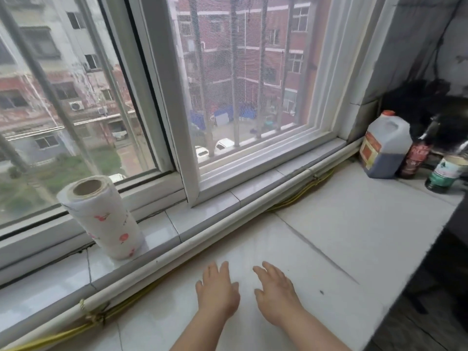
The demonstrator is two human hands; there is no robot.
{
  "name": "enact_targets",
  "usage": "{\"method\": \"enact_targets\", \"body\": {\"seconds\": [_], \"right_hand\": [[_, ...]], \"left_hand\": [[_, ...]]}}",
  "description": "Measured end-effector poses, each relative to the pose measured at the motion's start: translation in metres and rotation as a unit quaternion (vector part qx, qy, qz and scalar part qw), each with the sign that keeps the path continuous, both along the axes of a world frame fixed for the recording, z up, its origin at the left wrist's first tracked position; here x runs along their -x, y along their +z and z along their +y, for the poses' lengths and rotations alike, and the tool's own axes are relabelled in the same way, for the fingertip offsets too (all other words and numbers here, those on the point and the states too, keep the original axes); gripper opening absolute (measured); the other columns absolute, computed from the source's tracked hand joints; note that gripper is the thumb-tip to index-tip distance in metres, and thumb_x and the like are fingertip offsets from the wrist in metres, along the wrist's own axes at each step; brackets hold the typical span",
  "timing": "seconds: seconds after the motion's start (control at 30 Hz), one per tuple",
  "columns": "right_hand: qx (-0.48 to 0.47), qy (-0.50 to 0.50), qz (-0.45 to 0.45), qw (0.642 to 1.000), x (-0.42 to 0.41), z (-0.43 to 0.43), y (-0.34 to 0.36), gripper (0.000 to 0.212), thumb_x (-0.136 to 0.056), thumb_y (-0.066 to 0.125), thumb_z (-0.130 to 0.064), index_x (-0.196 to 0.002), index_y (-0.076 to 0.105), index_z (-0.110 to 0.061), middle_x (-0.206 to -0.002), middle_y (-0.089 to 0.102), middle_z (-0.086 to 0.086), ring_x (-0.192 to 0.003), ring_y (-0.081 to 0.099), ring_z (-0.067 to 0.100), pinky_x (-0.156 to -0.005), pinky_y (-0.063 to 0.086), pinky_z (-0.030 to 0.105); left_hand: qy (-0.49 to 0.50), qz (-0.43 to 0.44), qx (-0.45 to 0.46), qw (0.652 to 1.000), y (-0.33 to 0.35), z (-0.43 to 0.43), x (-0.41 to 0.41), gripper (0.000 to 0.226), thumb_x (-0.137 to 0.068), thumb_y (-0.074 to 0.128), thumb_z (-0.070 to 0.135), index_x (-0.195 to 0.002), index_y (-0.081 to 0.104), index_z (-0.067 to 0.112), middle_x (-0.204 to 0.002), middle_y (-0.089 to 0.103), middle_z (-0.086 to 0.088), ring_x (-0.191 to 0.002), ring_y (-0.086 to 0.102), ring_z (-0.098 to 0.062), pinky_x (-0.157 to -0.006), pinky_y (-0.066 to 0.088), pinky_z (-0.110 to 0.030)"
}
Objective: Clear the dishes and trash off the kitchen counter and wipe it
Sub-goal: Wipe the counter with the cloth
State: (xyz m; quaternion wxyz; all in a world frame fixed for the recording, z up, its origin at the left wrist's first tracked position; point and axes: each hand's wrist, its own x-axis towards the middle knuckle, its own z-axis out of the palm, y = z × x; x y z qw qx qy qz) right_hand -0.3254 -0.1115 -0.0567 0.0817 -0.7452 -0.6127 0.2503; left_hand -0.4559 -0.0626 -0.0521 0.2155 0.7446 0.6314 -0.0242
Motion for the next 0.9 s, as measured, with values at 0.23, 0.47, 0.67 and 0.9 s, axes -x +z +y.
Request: {"method": "enact_targets", "body": {"seconds": [0.23,0.47,0.67,0.9], "right_hand": [[-0.022,-0.002,-0.001,1.0,-0.091,0.001,0.013,0.053,-0.099,0.036,-0.025,-0.149,0.019,-0.026,-0.16,0.005,-0.001,-0.147,0.005,0.016,-0.118,0.009,0.033],[-0.04,-0.059,-0.003,0.997,-0.226,-0.019,0.032,0.053,-0.099,0.035,-0.024,-0.15,0.02,-0.025,-0.16,0.006,0.0,-0.147,0.005,0.018,-0.119,0.01,0.034],[-0.046,-0.109,-0.003,0.993,-0.316,-0.038,0.039,0.053,-0.1,0.035,-0.024,-0.15,0.018,-0.025,-0.16,0.005,-0.001,-0.147,0.004,0.017,-0.119,0.01,0.035],[-0.048,-0.17,0.019,0.984,-0.378,-0.045,0.036,0.052,-0.1,0.034,-0.024,-0.15,0.019,-0.026,-0.16,0.006,-0.002,-0.147,0.005,0.016,-0.119,0.01,0.035]], "left_hand": [[-0.008,-0.037,-0.028,0.999,0.018,0.003,-0.094,0.055,-0.099,0.036,0.035,-0.15,0.019,0.022,-0.156,0.016,-0.002,-0.144,0.016,-0.019,-0.113,0.024,-0.036],[-0.071,-0.094,-0.042,0.992,0.031,-0.013,-0.244,0.054,-0.099,0.037,0.034,-0.15,0.021,0.024,-0.159,0.014,-0.002,-0.147,0.013,-0.019,-0.115,0.023,-0.036],[-0.125,-0.117,-0.038,0.985,0.039,-0.027,-0.348,0.054,-0.099,0.039,0.036,-0.15,0.023,0.024,-0.16,0.014,-0.003,-0.147,0.013,-0.02,-0.116,0.023,-0.036],[-0.189,-0.136,-0.022,0.972,0.038,-0.027,-0.423,0.053,-0.099,0.039,0.033,-0.149,0.025,0.024,-0.159,0.016,-0.002,-0.147,0.013,-0.018,-0.115,0.024,-0.033]]}}
